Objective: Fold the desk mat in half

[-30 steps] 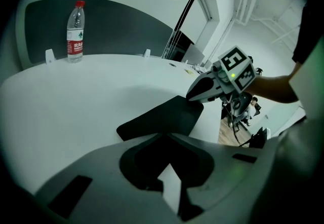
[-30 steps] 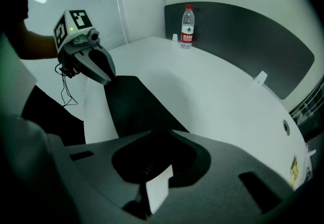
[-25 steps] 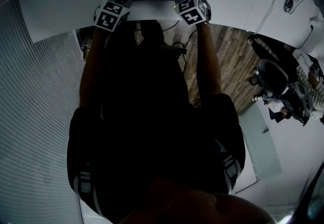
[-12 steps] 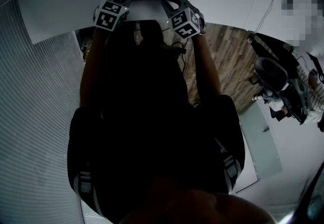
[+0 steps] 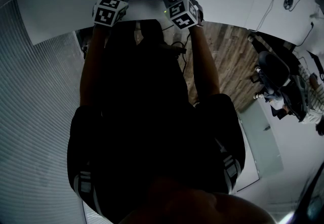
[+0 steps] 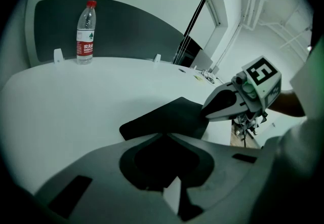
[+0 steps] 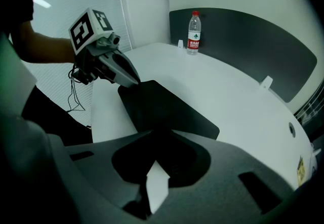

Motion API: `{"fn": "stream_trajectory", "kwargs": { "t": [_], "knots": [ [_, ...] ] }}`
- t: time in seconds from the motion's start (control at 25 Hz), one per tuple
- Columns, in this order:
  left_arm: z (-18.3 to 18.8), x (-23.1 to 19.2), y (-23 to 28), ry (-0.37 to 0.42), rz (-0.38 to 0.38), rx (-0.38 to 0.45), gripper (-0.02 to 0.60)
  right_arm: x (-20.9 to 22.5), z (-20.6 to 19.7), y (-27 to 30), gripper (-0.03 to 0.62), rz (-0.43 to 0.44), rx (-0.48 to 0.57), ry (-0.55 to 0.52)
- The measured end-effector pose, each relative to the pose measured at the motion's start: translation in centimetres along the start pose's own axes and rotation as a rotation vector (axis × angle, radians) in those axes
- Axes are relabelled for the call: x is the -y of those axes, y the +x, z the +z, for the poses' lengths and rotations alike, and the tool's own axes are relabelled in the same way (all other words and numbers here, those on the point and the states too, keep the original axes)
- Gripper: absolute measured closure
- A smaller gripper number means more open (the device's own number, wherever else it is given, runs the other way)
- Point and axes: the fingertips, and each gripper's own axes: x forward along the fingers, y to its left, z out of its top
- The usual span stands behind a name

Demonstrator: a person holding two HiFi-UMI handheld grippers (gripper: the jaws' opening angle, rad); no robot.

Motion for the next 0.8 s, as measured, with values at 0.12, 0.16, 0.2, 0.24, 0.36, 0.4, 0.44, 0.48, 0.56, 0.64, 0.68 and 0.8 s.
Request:
{"fn": "stream_trajectory", "kwargs": {
  "t": [0.12, 0.16, 0.2, 0.24, 0.36, 0.4, 0.44, 0.48, 0.56, 0.64, 0.68, 0.8],
  "knots": [
    [0.7, -0.9, 0.0, -0.005, 0.014, 0.01, 0.568, 0.5, 0.2, 0.5, 0.563, -0.006, -0.008, 0.006],
    [0.9, -1.1, 0.0, -0.006, 0.016, 0.013, 0.568, 0.6, 0.3, 0.6, 0.563, -0.007, -0.01, 0.007],
    [1.1, -1.3, -0.2, -0.008, 0.017, 0.018, 0.568, 0.7, 0.4, 0.6, 0.563, -0.009, -0.011, 0.008],
    [1.4, -1.4, -0.4, -0.012, 0.018, 0.022, 0.568, 0.8, 0.5, 0.6, 0.563, -0.01, -0.01, 0.007],
    [1.8, -1.5, -1.4, -0.028, 0.024, 0.035, 0.568, 0.7, 0.6, 0.3, 0.563, -0.008, -0.009, 0.009],
    [1.7, -1.5, -1.6, -0.031, 0.027, 0.039, 0.568, 0.7, 0.5, 0.2, 0.563, -0.006, -0.009, 0.011],
    [1.6, -1.6, -1.8, -0.036, 0.028, 0.043, 0.568, 0.6, 0.5, 0.0, 0.563, -0.005, -0.008, 0.013],
    [1.5, -1.6, -1.9, -0.04, 0.028, 0.046, 0.568, 0.5, 0.5, -0.1, 0.563, -0.004, -0.007, 0.014],
    [1.2, -1.5, -2.1, -0.05, 0.027, 0.048, 0.568, 0.3, 0.5, -0.2, 0.563, -0.002, -0.003, 0.015],
    [1.1, -1.4, -2.2, -0.058, 0.027, 0.05, 0.568, 0.3, 0.3, -0.4, 0.563, 0.003, -0.001, 0.016],
    [1.1, -1.3, -2.2, -0.061, 0.027, 0.05, 0.568, 0.3, 0.3, -0.5, 0.563, 0.005, 0.0, 0.016],
    [0.9, -1.1, -2.3, -0.063, 0.027, 0.051, 0.568, 0.1, 0.2, -0.8, 0.563, 0.007, 0.003, 0.015]
  ]
}}
